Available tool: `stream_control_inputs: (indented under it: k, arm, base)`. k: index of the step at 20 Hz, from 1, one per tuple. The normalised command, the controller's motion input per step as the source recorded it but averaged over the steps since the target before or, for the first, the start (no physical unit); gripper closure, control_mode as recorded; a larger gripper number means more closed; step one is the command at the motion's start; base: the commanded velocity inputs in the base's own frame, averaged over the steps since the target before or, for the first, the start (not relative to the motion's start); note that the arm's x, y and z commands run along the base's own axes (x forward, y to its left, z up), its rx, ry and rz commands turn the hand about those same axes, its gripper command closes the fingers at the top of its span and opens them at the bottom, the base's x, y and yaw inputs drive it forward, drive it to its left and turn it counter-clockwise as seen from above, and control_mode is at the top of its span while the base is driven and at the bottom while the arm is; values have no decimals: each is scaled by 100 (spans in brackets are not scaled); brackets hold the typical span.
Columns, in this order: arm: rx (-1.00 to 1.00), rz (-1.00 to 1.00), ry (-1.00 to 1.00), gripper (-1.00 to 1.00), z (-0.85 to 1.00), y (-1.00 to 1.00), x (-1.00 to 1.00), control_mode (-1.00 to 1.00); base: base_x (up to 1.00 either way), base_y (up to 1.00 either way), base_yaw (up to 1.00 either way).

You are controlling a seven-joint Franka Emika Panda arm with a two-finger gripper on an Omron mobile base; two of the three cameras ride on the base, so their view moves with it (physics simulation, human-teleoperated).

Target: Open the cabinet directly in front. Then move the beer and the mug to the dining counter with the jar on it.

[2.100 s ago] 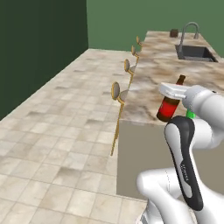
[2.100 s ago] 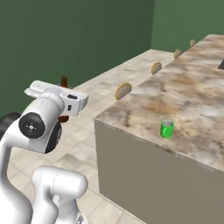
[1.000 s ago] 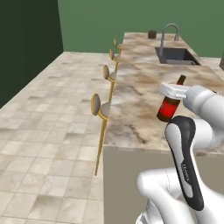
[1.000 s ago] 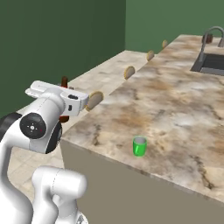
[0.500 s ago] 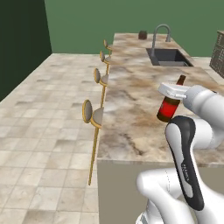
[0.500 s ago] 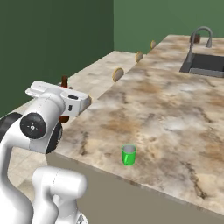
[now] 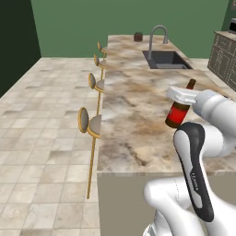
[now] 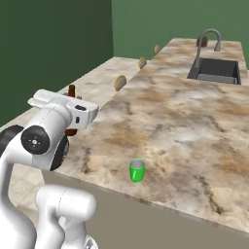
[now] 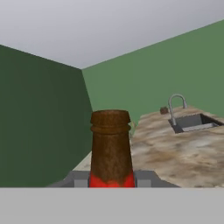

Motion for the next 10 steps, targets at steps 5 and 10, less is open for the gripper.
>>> stream_control_inputs:
  k: [5, 10]
  arm:
    - [0, -16, -13, 100, 0, 2, -1, -100]
    - [0, -6, -6, 100, -2, 0, -15, -100]
  base:
    - [0, 0, 0]
    - [0, 0, 0]
